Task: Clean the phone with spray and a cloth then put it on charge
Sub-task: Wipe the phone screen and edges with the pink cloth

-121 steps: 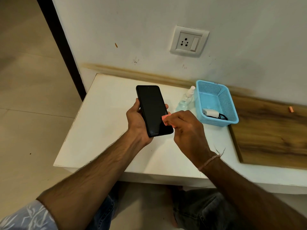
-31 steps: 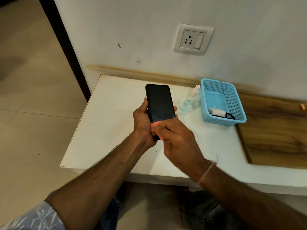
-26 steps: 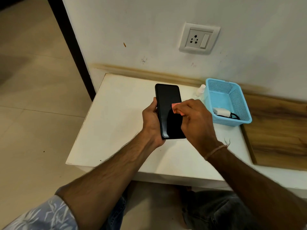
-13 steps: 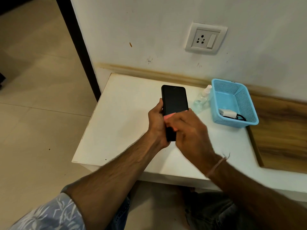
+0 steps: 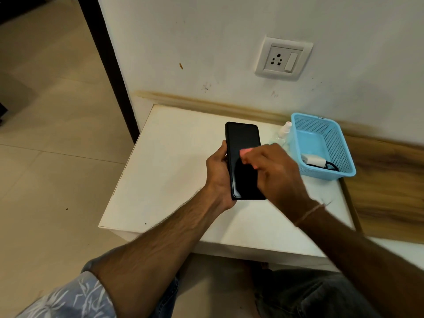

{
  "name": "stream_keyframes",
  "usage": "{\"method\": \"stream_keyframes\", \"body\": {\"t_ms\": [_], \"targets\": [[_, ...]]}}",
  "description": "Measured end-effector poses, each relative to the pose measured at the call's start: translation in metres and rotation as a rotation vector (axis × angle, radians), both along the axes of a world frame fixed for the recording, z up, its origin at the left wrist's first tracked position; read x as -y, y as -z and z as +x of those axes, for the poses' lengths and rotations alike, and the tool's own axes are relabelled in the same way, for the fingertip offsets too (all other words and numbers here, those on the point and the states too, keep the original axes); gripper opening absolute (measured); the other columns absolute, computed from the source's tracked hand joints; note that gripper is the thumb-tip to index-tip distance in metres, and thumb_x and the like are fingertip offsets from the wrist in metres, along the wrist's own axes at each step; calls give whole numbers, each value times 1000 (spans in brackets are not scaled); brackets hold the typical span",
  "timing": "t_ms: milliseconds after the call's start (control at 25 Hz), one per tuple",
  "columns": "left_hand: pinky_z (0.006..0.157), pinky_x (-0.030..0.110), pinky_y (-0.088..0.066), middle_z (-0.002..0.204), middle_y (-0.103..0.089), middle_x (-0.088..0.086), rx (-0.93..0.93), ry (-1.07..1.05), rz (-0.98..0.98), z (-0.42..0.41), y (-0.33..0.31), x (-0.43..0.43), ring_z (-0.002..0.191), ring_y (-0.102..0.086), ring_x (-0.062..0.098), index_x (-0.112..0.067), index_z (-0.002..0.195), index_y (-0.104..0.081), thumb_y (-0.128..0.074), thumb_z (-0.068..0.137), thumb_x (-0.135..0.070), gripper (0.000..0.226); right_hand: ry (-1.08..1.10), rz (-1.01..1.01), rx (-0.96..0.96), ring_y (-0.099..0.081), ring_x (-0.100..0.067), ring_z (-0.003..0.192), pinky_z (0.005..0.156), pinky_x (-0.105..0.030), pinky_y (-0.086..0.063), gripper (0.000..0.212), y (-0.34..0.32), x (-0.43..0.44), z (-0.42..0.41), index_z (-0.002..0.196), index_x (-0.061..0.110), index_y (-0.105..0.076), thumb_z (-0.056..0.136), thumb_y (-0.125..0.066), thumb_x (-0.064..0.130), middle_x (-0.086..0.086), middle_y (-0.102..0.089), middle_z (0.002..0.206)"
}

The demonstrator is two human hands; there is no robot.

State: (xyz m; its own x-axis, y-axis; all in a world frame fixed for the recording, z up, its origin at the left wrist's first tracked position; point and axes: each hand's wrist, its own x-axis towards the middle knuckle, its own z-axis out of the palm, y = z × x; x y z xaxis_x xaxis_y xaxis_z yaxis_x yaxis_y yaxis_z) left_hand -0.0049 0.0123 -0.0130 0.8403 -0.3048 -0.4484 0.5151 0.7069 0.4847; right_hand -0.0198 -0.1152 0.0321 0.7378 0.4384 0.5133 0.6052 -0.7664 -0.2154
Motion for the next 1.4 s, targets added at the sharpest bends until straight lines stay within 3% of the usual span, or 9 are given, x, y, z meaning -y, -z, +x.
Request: {"method": "stream_keyframes", "body": {"t_ms": [120,320,560,760,920,1040,1160,1280,1400], "targets": [[70,34,-60,95,-75,12,-7,2,-2,0,1,1,78,-73,28,-14,105,-76,-40,97,-60,59,166,71,-26,-58,-34,82,72,-41,-51,22,-3,-4,10,89,-2,-72,80,-53,-9,-16,-66,88],[78,34,-57,114,-69,19,-18,6,-20,-1,3,-3,94,-67,30,-2,129,-65,-39,95,-63,74,-159,-72,-13,-61,-27,81,74,-33,-54,21,9,-11,-28,95,1,-72,90,-53,10,-13,-67,91],[71,35,-60,93,-76,11,-7,22,-18,1,3,1,77,-73,28,-16,94,-80,-43,96,-59,57,189,33,-75,-58,-33,86,73,-37,-50,24,-8,-11,14,92,1,-72,84,-50,0,-14,-66,91],[75,33,-59,103,-73,17,12,21,-26,3,4,-5,87,-70,30,-4,118,-72,-39,97,-62,70,-150,-98,-39,-59,-26,79,69,-30,-52,26,3,-14,-28,93,3,-71,90,-46,11,-12,-66,88],[70,34,-60,93,-76,11,36,26,-17,5,2,0,78,-73,28,-16,94,-80,-44,97,-58,56,163,2,-16,-59,-35,83,70,-42,-52,23,-14,-4,20,92,-2,-72,85,-50,-3,-17,-65,88],[75,33,-58,102,-73,13,19,21,-15,5,2,-4,85,-72,28,-11,106,-77,-43,96,-59,59,145,101,-78,-58,-26,84,74,-34,-51,21,-2,-23,1,90,1,-71,86,-50,2,-12,-65,88],[84,35,-55,116,-68,19,43,32,-7,4,3,-5,96,-68,31,-1,127,-66,-42,95,-61,72,-119,-60,-67,-58,-22,84,75,-29,-51,24,6,-20,-26,97,3,-71,89,-49,8,-10,-66,92],[73,34,-60,98,-76,13,55,36,3,6,4,-1,82,-73,28,-13,99,-80,-43,96,-59,60,43,-42,-43,-60,-31,86,73,-37,-51,23,-14,-5,11,94,1,-72,85,-52,-2,-13,-67,92],[73,33,-59,96,-76,11,41,32,-10,6,3,0,81,-73,27,-16,96,-80,-43,96,-57,55,204,104,-47,-59,-27,89,75,-36,-48,22,-14,-14,23,89,0,-72,82,-53,-7,-13,-66,90]]}}
